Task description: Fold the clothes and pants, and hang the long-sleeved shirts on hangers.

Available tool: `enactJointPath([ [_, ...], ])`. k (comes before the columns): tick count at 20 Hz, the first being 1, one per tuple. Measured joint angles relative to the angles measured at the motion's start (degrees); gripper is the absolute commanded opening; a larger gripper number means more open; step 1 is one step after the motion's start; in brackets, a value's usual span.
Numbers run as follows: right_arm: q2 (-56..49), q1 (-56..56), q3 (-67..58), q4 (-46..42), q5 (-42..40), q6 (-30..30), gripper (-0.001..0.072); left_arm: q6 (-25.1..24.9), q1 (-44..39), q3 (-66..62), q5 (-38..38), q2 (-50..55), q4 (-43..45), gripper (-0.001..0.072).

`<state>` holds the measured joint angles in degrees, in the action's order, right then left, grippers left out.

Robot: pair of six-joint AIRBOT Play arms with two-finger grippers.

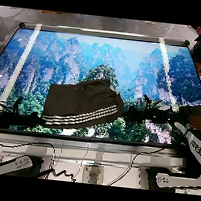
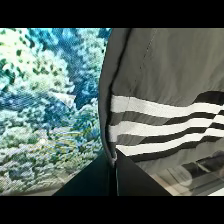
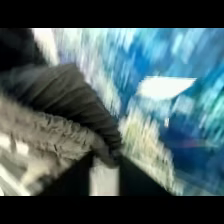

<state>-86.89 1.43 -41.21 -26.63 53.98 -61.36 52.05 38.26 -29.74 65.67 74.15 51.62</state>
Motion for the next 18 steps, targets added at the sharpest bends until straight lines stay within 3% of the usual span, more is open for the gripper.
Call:
enactJointPath([
  [4, 1.6, -0.3, -2.8, 2.7, 0.2, 4.8, 0.0022, -2.4, 0.0, -0.6, -1.0, -0.1, -5.9, 0.0015],
  [8, 9.1, -0.5, -7.1, 3.4, 1.6, 9.0, 0.0022, -8.7, 0.0, -6.1, 4.1, -2.5, -26.4, 0.0014],
  [12, 21.6, -0.7, -14.4, 3.7, 2.3, 10.3, 0.0021, -11.5, 0.0, -17.4, 10.1, -8.6, -46.5, 0.0014],
  [16, 33.3, -2.3, -24.8, 3.9, 2.4, 10.8, 0.0021, -12.3, 0.0, -31.9, 11.6, -16.9, -57.9, 0.0014],
  [18, 37.9, -3.6, -29.9, 4.0, 2.3, 10.8, 0.0021, -12.7, 0.0, -37.8, 8.8, -21.7, -61.9, 0.0015],
])
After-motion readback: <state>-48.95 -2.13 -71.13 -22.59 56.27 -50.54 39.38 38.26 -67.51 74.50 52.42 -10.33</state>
